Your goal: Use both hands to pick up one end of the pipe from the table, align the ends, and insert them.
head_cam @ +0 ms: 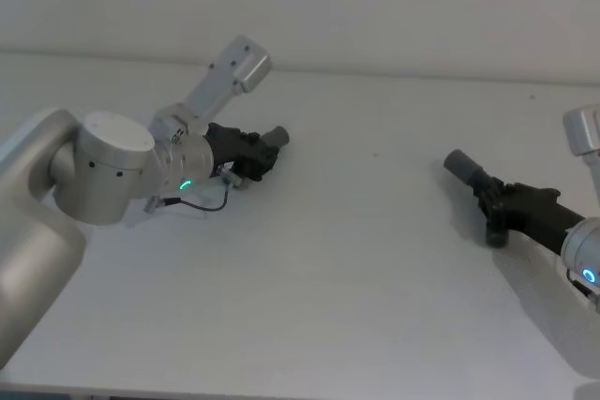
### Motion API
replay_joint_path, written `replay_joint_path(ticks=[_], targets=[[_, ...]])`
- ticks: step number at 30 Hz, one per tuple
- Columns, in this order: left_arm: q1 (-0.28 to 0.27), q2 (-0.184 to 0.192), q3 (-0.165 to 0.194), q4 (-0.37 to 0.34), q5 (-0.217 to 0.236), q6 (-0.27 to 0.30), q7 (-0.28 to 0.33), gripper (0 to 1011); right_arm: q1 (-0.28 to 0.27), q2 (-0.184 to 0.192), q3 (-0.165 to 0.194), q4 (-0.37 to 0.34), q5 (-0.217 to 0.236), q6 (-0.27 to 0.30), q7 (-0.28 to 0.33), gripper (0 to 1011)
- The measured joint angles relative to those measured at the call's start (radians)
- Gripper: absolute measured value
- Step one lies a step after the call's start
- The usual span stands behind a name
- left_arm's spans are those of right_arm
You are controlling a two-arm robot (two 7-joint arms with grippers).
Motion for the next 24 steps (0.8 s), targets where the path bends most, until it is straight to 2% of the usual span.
replay_joint_path(ticks=[7, 10, 12, 14, 16, 20, 24], targets=[[-0.008, 0.014, 0.006, -0.025, 0.015, -0.023, -0.012, 345, -0.004, 0.008, -0.002, -0.018, 0.005, -0.075, 0.031, 178], [-0.016, 0.027, 0.01, -0.04, 0.023, -0.043, -0.028, 345, -0.004, 0.013, -0.002, -0.022, 0.008, -0.1, 0.045, 178], [-0.022, 0.037, 0.013, -0.05, 0.027, -0.059, -0.042, 345, -0.002, 0.021, -0.002, -0.027, 0.015, -0.137, 0.073, 178], [-0.027, 0.044, 0.015, -0.056, 0.03, -0.071, -0.054, 345, -0.002, 0.024, -0.002, -0.028, 0.016, -0.145, 0.08, 178], [-0.035, 0.056, 0.018, -0.064, 0.033, -0.088, -0.074, 345, 0.002, 0.036, -0.001, -0.029, 0.026, -0.181, 0.114, 178], [-0.05, 0.077, 0.025, -0.073, 0.036, -0.118, -0.112, 345, 0.007, 0.049, -0.001, -0.029, 0.037, -0.211, 0.15, 177], [-0.068, 0.1, 0.034, -0.077, 0.037, -0.151, -0.161, 345, 0.016, 0.07, -0.002, -0.025, 0.057, -0.256, 0.212, 177]])
